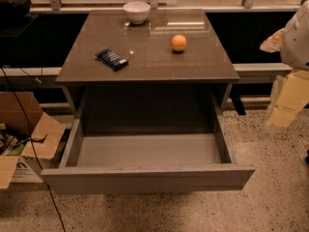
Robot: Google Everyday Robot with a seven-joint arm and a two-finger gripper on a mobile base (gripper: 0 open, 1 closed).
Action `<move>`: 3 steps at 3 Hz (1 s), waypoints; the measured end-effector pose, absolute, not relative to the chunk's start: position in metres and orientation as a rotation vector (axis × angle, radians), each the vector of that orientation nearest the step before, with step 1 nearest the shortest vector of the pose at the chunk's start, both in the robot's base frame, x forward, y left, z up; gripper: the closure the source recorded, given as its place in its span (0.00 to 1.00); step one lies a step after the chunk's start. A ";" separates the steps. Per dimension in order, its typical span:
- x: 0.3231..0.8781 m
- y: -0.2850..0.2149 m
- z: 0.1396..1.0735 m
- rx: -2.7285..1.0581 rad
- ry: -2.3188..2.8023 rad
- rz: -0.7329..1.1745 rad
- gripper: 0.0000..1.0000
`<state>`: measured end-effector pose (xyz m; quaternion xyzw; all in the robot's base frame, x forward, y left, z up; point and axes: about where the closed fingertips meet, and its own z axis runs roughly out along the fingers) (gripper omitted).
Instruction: Place orange into top drawer
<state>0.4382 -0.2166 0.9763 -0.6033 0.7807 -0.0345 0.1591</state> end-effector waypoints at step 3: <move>0.506 -0.192 0.982 -1.513 2.126 -0.063 0.00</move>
Offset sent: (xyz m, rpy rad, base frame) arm 0.0711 0.0264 0.0072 0.1741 -0.1592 -0.0785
